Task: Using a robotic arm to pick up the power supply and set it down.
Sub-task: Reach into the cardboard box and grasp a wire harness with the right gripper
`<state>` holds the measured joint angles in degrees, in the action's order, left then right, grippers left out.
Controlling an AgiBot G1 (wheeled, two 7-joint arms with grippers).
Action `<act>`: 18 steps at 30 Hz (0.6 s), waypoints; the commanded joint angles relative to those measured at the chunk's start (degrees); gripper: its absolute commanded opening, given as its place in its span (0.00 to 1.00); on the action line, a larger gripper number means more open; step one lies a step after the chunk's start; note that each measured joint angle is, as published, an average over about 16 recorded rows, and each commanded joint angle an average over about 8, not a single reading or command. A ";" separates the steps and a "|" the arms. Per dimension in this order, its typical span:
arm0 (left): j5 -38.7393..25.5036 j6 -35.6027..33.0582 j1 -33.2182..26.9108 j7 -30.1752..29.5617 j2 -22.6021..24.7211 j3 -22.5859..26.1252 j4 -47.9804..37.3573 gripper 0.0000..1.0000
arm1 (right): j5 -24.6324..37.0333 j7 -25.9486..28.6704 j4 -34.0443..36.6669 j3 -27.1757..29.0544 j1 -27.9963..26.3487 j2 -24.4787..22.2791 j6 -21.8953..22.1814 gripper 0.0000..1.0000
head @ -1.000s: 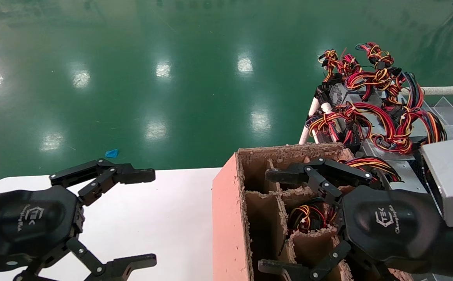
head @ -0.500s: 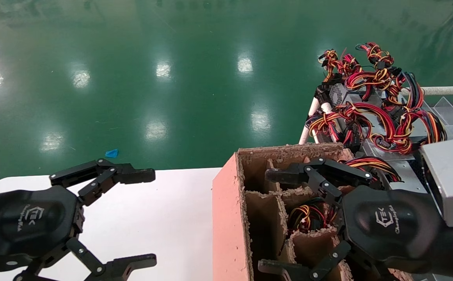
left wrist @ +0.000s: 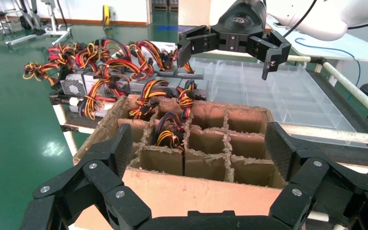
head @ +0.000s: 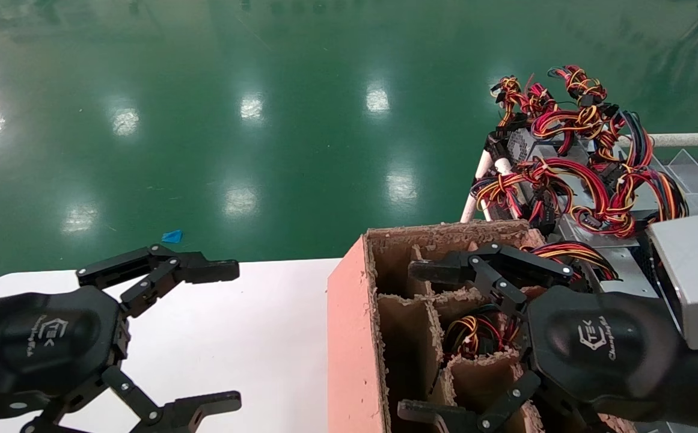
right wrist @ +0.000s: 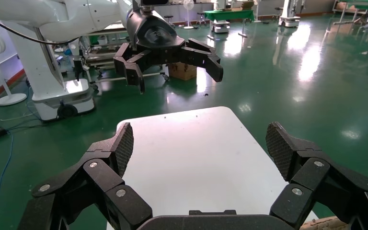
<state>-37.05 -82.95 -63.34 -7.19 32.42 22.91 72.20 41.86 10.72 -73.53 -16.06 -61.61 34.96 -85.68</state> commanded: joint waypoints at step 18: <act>0.00 0.00 0.00 0.00 0.00 0.00 0.00 0.39 | 0.00 0.00 -0.01 0.00 0.01 0.01 0.00 1.00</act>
<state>-37.05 -82.95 -63.34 -7.19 32.42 22.91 72.20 41.94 10.78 -73.49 -16.07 -61.63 34.90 -85.63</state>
